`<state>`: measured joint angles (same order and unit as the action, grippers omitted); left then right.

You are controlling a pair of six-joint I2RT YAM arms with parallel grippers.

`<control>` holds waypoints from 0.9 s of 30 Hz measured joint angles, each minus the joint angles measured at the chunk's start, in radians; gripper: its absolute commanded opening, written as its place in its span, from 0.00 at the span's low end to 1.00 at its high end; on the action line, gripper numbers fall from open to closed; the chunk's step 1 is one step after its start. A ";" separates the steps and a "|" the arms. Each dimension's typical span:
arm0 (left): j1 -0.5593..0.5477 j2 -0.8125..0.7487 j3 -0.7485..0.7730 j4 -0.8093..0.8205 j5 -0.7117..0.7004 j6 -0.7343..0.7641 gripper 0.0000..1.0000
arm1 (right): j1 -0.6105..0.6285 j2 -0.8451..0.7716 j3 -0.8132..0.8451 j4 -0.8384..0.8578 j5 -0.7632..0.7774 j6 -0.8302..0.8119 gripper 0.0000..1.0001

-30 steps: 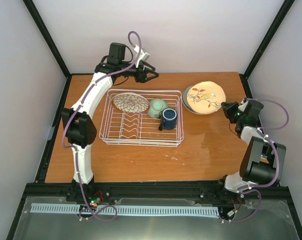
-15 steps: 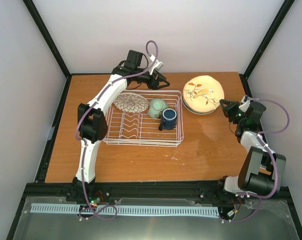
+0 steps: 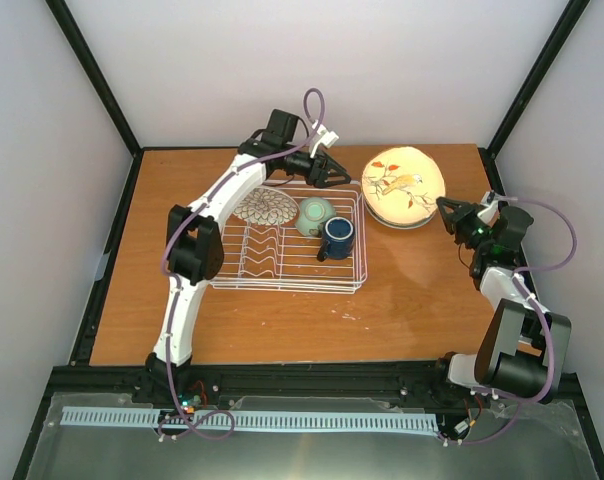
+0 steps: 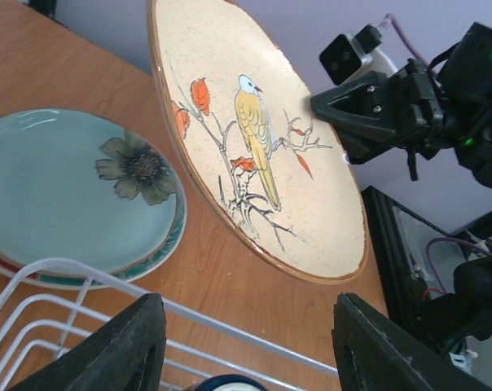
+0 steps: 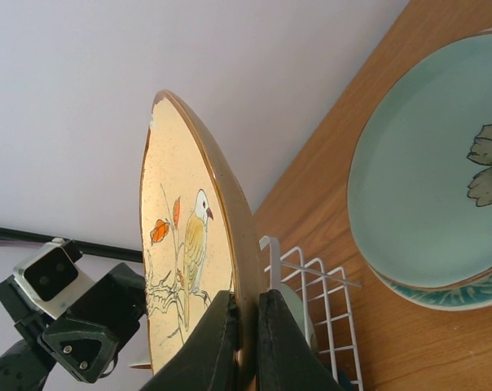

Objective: Load the mixed dishes into the dish rack

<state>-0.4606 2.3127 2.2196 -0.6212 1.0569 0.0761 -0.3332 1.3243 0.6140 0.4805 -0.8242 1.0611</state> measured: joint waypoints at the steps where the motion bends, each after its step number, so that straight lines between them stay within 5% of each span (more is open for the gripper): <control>1: -0.001 0.002 0.000 0.007 0.014 -0.009 0.57 | 0.001 0.000 0.000 0.006 -0.003 0.005 0.03; 16: -0.068 0.050 0.013 0.108 0.101 -0.107 0.56 | 0.055 -0.002 0.000 0.040 -0.004 0.027 0.03; 20: -0.066 0.066 0.014 0.126 0.108 -0.135 0.47 | 0.074 -0.002 0.000 0.040 0.006 0.027 0.03; 27: -0.047 0.077 0.014 0.136 0.071 -0.224 0.13 | 0.110 -0.002 0.009 0.063 0.032 -0.013 0.03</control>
<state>-0.5076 2.3894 2.2341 -0.4854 1.1282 -0.1474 -0.2230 1.3224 0.6228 0.5430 -0.7921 1.0481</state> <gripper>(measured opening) 0.226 0.032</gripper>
